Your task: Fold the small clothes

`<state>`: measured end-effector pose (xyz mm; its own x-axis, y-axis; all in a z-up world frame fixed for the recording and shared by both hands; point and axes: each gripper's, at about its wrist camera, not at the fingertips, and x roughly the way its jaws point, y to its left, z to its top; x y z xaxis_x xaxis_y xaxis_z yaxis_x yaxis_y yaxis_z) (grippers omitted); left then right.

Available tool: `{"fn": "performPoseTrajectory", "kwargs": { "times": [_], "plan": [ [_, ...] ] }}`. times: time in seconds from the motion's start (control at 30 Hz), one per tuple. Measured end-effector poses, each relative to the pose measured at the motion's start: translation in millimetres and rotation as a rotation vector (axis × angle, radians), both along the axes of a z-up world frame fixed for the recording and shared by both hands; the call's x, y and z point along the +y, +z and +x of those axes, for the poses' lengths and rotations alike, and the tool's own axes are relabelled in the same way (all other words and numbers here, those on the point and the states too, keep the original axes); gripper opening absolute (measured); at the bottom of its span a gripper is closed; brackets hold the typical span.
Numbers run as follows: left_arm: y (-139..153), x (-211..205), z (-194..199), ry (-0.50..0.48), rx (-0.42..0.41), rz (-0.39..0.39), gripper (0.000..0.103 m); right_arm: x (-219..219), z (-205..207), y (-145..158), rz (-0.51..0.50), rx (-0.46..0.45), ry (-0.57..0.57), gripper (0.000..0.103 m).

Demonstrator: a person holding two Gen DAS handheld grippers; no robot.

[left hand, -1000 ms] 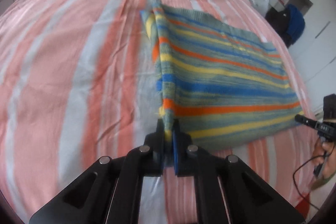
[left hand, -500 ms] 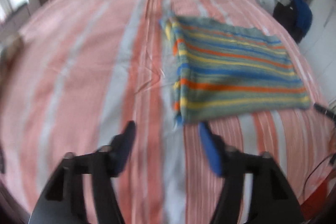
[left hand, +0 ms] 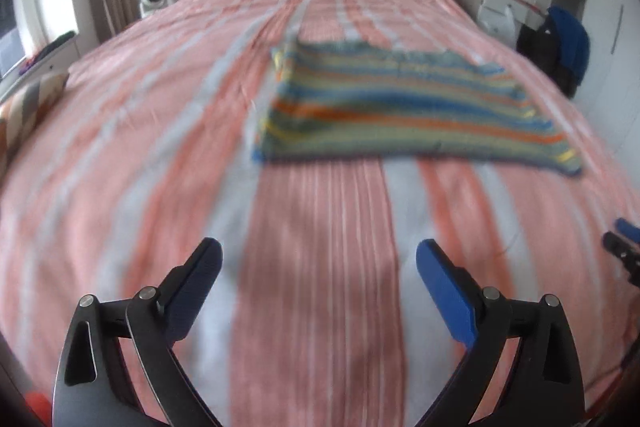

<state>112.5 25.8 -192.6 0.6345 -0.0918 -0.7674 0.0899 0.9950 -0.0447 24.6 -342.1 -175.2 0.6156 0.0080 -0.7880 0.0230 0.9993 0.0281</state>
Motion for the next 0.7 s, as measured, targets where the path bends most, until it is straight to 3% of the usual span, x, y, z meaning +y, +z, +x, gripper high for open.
{"fn": "performPoseTrajectory", "kwargs": {
  "times": [0.1,0.23,0.7],
  "plan": [
    [-19.0,0.4,-7.9,0.011,-0.058,-0.004,0.100,2.6,-3.4,-10.7,-0.050,-0.007,0.015,0.097],
    [-19.7,1.0,-4.2,0.003,-0.048,-0.015,0.102,-1.7,-5.1,-20.2,-0.030,-0.022,0.010,0.102],
    [-22.7,-0.9,-9.5,0.007,-0.074,-0.007,0.102,3.0,-11.1,-23.6,-0.054,-0.056,0.002,0.103]
  ]
}}
